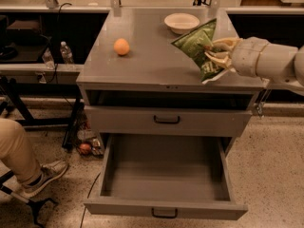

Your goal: Pick green jalapeno chip bag from middle drawer and place on counter

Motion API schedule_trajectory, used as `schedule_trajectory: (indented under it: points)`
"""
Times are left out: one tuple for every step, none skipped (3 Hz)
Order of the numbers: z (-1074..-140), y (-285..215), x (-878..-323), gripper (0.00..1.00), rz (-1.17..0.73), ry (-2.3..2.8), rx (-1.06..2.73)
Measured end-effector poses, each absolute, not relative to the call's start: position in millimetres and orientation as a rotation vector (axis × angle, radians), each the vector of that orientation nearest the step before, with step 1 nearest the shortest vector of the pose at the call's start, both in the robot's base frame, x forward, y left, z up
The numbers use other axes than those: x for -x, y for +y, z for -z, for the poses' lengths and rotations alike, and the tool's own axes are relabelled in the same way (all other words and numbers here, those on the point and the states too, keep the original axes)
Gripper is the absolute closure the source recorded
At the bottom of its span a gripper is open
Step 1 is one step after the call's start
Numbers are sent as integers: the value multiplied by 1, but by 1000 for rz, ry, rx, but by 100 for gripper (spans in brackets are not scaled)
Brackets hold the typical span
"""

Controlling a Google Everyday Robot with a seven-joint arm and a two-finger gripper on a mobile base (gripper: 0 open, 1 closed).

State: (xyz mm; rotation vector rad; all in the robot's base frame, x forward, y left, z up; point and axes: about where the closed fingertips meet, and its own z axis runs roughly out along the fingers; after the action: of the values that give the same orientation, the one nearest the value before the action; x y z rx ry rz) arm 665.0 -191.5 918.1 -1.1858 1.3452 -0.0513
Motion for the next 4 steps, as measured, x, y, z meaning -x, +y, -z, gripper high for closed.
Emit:
schedule_trajectory:
  points:
    - [-925, -148, -713, 96, 8, 1318, 1283]
    - [-920, -122, -738, 67, -40, 1330, 1334]
    - [-919, -120, -737, 36, -42, 1327, 1333]
    - [-920, -121, -738, 4, -38, 1329, 1328]
